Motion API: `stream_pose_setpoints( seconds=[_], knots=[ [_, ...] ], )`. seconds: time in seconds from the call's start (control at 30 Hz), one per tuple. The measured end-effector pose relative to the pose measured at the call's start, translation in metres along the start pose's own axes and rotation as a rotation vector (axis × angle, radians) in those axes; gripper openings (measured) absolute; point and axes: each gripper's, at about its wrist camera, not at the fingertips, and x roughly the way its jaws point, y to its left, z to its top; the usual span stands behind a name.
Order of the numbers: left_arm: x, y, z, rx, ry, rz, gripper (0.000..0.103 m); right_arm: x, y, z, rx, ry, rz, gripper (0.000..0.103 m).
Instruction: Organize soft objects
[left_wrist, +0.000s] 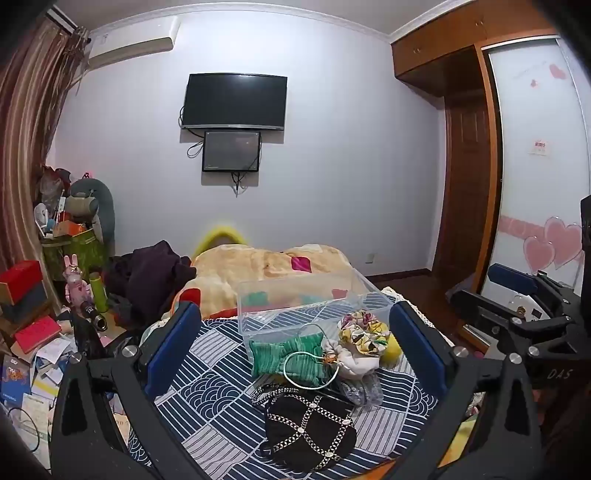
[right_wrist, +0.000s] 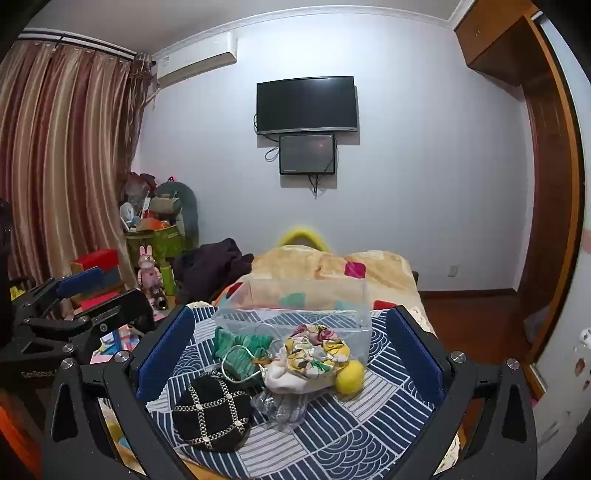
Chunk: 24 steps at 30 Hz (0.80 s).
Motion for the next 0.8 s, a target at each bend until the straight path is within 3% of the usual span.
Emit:
stream_pose_setpoints(
  seconds=[0.8],
  knots=[
    [-0.008,-0.006,0.002,0.022,-0.013,-0.012,0.103,-0.008,-0.003,0.001,0.014,-0.031,0.002,0.103]
  ],
)
